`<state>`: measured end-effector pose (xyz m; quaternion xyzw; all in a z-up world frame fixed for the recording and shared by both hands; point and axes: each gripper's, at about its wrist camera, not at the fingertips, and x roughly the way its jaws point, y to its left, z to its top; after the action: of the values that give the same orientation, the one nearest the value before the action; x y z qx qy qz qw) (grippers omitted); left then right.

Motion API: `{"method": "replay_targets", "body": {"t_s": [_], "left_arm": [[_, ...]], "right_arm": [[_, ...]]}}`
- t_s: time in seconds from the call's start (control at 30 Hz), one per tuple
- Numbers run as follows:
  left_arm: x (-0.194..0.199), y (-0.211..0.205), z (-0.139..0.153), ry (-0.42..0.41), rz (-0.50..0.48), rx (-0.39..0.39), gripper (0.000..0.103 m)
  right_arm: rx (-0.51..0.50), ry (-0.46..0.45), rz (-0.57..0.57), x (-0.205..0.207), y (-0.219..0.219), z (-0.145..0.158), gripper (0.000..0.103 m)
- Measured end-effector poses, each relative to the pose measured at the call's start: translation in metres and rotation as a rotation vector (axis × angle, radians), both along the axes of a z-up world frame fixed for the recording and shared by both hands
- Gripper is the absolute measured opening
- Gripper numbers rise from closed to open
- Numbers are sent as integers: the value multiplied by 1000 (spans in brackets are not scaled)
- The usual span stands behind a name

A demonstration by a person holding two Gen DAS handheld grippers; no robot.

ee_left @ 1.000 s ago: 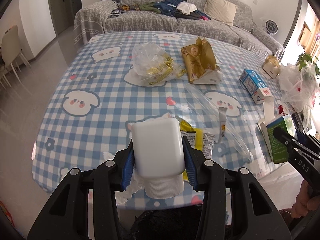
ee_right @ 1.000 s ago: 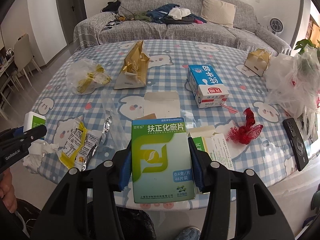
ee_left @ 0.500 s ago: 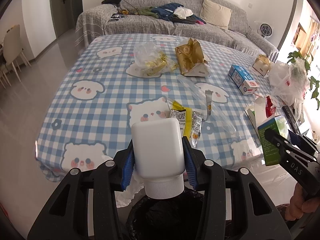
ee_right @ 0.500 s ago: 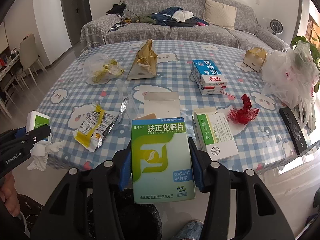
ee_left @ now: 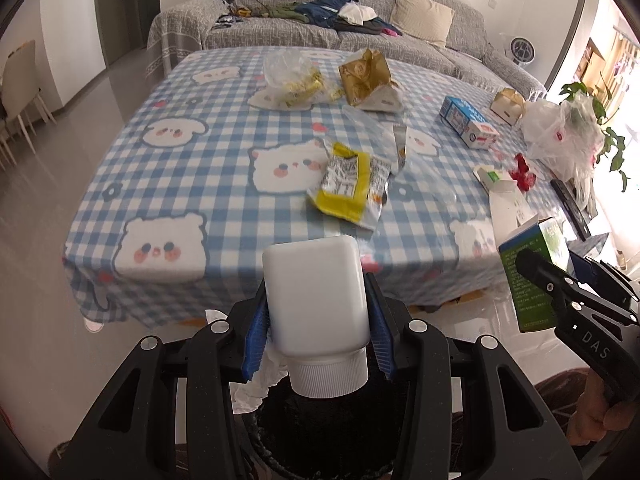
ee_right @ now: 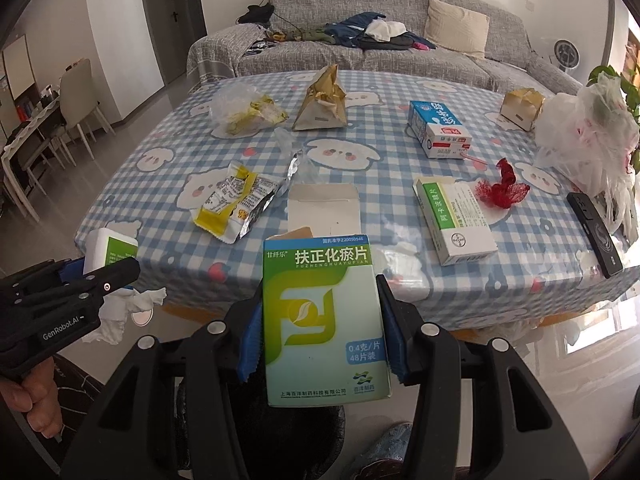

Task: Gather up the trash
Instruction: 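Carry the bottle and medicine box over the black trash bin with both tools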

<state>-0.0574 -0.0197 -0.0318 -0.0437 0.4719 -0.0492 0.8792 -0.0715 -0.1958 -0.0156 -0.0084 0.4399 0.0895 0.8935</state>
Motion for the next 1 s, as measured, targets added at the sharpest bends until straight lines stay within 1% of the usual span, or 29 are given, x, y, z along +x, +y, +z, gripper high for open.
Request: {"method": "replay_targets", "body": {"t_s": [0.2,0.27,0.3,0.37,0.47,0.53,0.67,0.8,0.87,1.0], "left_arm": [[-23,4,-21,28,-1,-8,43],[-31,4,-26,9,15,32,43],[-35,5,-30,9,16,25,43],[-37,7,-38,48,9,-17,43],[-44,5,-49,59,7,5,43],[-47,6,-58,83,8,-12,43],[-52,6,-75,114,16,1,43],[-56,6,-89,131,29,23,43],[-59,6,-98,150,34,19,43],[-61,0,-113,173,32,39,43]], "right_arm": [[-7,45,28,-20,10,-20,47],[-10,62,33,-26,11,-28,47],[-11,72,34,-29,12,-33,47],[-13,92,33,-33,14,-41,47],[-17,120,28,-39,15,-53,47],[-20,139,24,-43,16,-60,47],[-21,183,25,-51,19,-77,47],[-21,212,24,-60,21,-90,47],[-20,223,23,-63,21,-95,47],[-40,249,16,-62,22,-109,47]]}}
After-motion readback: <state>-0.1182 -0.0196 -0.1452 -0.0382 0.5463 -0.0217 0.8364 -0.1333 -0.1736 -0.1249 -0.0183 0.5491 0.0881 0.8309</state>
